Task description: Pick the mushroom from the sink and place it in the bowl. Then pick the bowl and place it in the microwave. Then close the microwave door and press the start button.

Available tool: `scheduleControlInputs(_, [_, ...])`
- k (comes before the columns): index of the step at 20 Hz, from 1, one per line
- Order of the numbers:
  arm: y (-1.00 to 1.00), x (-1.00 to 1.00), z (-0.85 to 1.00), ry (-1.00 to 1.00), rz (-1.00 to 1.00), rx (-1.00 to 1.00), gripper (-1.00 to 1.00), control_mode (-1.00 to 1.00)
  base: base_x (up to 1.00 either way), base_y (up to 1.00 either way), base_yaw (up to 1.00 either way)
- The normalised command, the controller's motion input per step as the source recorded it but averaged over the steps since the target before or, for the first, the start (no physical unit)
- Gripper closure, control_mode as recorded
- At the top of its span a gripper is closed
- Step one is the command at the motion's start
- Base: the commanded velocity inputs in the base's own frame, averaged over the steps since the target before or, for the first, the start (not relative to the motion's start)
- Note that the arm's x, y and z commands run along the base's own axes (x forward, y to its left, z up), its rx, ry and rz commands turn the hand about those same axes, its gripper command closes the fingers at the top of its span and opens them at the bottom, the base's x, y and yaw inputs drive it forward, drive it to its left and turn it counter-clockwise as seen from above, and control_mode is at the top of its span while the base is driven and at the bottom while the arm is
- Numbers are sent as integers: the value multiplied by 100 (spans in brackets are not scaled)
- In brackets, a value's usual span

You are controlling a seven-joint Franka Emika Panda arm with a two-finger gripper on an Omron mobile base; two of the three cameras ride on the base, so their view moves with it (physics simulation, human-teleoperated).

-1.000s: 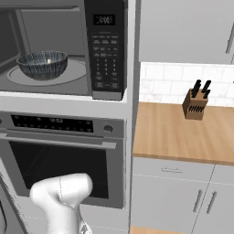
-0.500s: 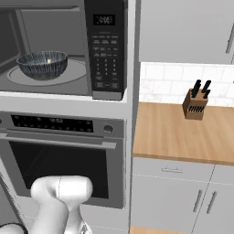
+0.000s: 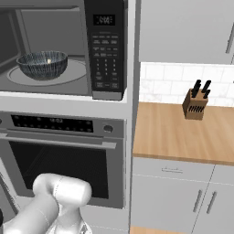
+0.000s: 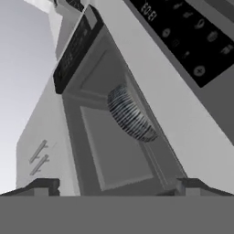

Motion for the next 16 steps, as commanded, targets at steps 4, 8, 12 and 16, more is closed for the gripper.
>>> scheduleControlInputs(4, [51, 11, -36, 10, -23, -20, -100, -100, 0, 0, 0])
scheduleControlInputs(8, [48, 5, -3, 9, -21, -18, -100, -100, 0, 0, 0])
scheduleControlInputs(12, [56, 1, 0, 8, -20, -17, -100, -100, 0, 0, 0])
scheduleControlInputs(16, [47, 0, 0, 2, -19, -11, -100, -100, 0, 0, 0])
